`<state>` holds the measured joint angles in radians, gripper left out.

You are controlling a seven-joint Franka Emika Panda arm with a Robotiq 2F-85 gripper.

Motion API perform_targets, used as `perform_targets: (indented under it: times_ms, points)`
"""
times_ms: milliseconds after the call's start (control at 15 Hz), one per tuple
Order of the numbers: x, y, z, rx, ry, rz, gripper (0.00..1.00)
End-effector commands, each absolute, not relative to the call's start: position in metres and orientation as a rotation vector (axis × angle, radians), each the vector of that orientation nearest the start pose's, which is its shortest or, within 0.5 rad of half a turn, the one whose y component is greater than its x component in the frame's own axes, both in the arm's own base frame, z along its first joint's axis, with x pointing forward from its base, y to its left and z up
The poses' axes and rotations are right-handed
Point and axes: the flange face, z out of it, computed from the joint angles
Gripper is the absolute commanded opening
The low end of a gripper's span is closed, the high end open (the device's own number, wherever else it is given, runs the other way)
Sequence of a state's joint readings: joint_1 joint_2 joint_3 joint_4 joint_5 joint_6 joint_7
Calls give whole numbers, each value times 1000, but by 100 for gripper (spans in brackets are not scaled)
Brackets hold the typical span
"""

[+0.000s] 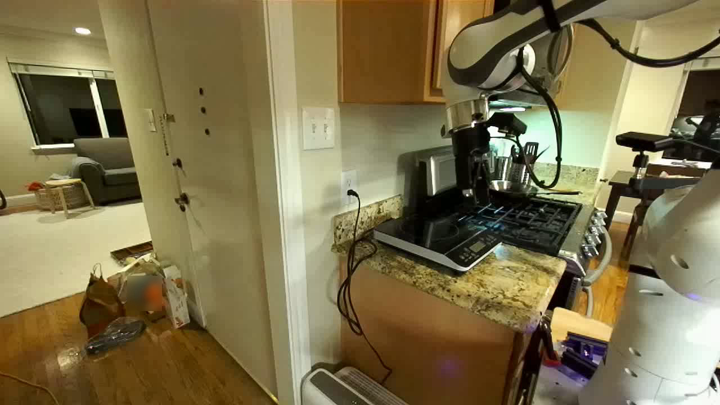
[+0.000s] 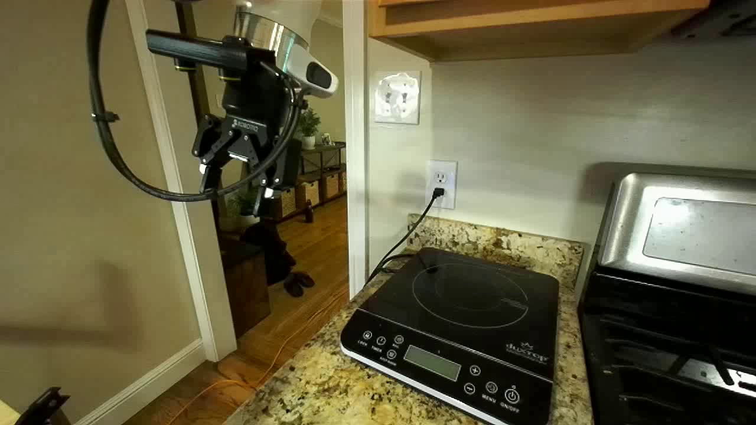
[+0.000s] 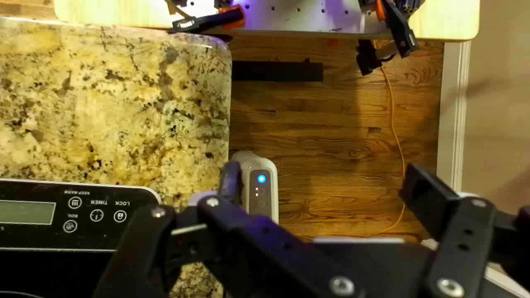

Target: Turn off the left light switch

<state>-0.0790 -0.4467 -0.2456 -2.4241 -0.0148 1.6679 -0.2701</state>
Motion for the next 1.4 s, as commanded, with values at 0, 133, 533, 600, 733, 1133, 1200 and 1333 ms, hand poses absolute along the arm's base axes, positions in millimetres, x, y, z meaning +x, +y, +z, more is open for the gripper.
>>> perform_targets:
  times_ms: [0, 133, 533, 600, 733, 1133, 1200, 1333]
  points:
    - [355, -124, 444, -2935, 15, 420, 100]
    - [355, -124, 444, -2935, 15, 420, 100]
    - [356, -121, 444, -2942, 1, 411, 100]
    - [358, -116, 446, -2944, -21, 397, 100]
    - [364, -104, 448, -2959, -60, 366, 100]
    - [396, -58, 456, -3049, -226, 203, 100]
    - [403, -53, 458, -3067, -262, 155, 100]
    - [419, -47, 465, -3099, -321, 44, 100]
